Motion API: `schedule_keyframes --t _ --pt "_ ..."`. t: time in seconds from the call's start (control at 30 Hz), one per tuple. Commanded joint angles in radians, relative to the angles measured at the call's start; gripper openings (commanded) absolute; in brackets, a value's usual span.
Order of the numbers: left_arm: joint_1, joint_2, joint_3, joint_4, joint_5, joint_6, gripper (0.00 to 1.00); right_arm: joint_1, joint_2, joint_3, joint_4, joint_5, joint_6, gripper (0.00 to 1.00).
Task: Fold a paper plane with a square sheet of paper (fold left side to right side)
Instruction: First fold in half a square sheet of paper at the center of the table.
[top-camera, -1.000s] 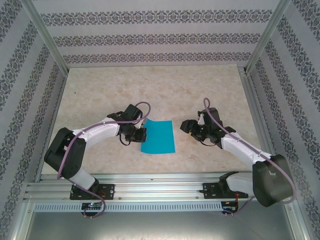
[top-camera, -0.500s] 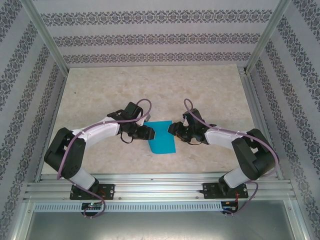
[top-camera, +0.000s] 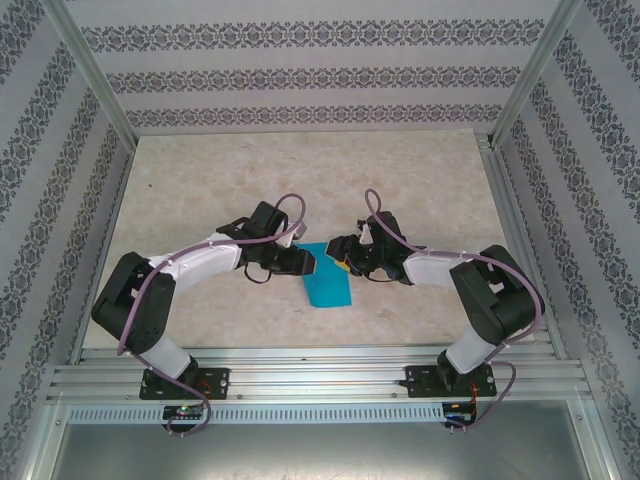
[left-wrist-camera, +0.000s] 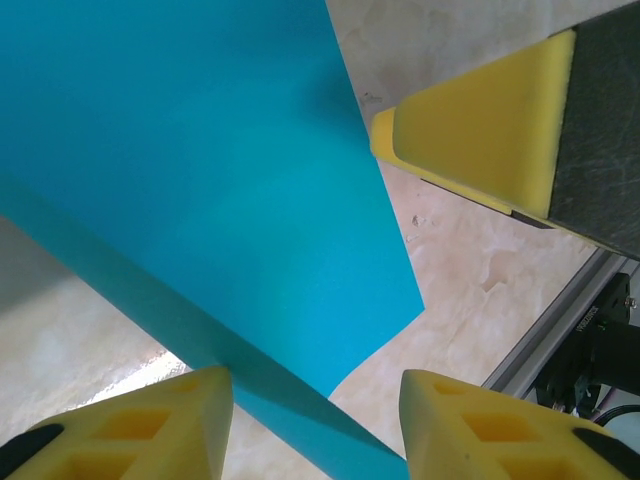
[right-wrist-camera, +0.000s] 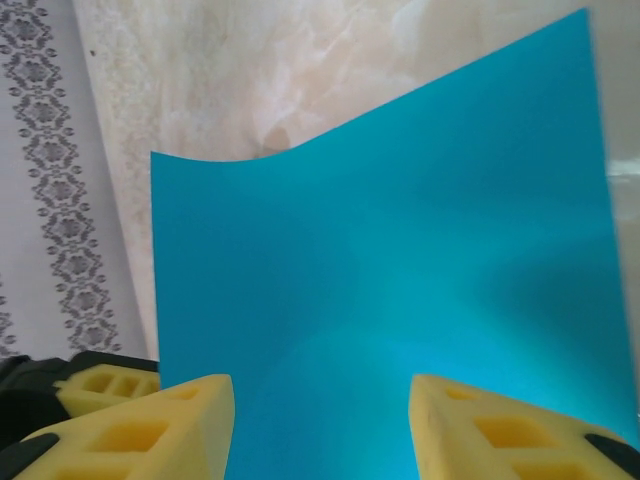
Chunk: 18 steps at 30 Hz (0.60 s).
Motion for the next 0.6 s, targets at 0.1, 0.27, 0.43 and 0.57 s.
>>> schedule_keyframes --t 0.1,0.27,0.43,0.57 --pt "0.004 0.021 0.012 0.057 0.026 -0.012 0.43 0.022 0.093 0.085 0.174 -0.116 0.076 0.5" --pt "0.004 0.023 0.009 0.053 0.027 -0.005 0.4 0.038 0.134 0.134 0.14 -0.12 0.057 0.52" --pt "0.004 0.029 0.006 0.061 0.032 -0.005 0.4 0.056 0.183 0.174 0.119 -0.142 0.051 0.52" --pt "0.003 0.03 0.0 0.066 0.034 -0.005 0.41 0.071 0.211 0.209 0.078 -0.14 0.032 0.52"
